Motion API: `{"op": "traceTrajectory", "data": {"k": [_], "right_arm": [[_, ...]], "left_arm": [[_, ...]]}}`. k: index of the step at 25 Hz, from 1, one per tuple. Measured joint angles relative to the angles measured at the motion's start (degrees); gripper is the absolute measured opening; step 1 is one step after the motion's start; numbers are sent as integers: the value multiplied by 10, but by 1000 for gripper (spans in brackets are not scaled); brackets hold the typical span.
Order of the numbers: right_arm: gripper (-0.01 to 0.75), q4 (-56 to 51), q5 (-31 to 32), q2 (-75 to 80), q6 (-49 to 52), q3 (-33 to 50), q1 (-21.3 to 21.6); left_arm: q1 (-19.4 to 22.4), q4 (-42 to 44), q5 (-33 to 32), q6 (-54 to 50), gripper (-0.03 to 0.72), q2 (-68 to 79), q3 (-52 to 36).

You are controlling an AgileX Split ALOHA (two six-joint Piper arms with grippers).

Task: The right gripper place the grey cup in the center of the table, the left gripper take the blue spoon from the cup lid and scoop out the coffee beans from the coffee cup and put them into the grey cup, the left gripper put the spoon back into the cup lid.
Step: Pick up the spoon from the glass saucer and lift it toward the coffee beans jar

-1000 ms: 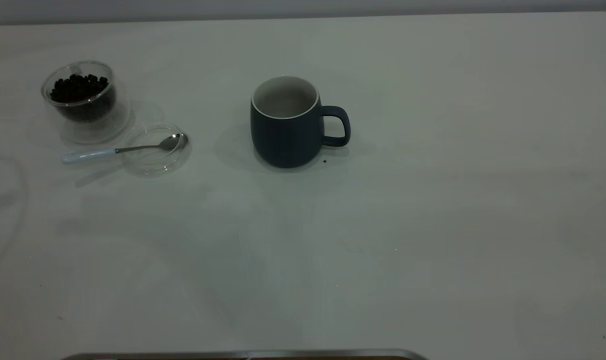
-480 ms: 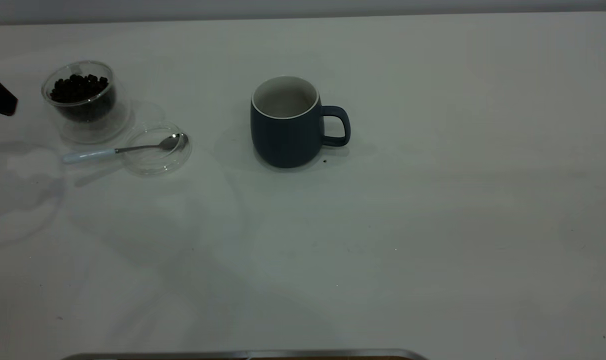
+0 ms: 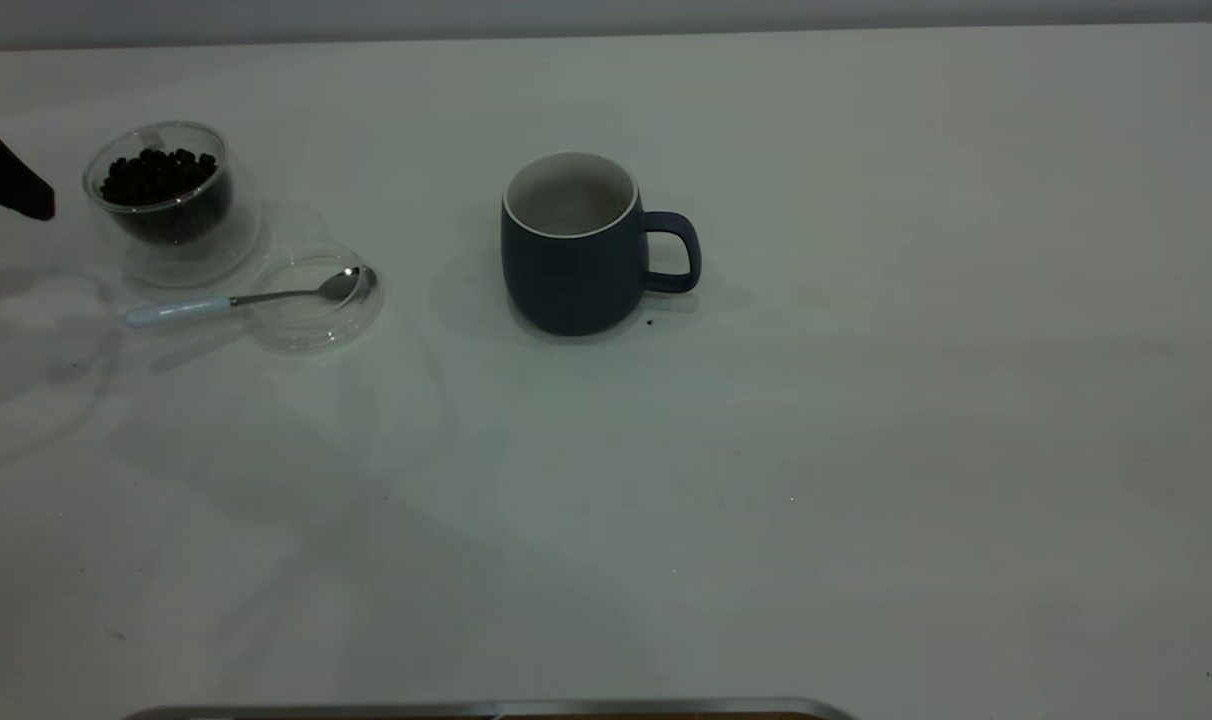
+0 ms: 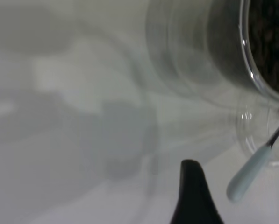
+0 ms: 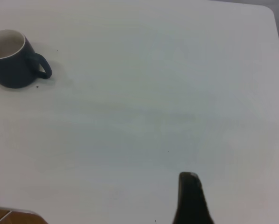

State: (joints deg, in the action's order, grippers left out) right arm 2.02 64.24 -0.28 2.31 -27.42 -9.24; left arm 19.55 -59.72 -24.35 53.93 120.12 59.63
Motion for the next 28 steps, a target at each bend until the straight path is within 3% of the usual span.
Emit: {"op": "traceTrajectory", "data": {"k": [4, 11, 21, 28], "right_arm": [[541, 0, 0, 0, 0, 0, 0], [541, 0, 0, 0, 0, 0, 0], [541, 0, 0, 0, 0, 0, 0], [541, 0, 0, 0, 0, 0, 0]], "left_arm": [[1, -11, -1, 2, 538, 1, 1], [1, -11, -75, 54, 537, 7, 1], [1, -17, -53, 106, 546, 73, 3], [1, -131, -93, 188, 546, 122, 3]]}}
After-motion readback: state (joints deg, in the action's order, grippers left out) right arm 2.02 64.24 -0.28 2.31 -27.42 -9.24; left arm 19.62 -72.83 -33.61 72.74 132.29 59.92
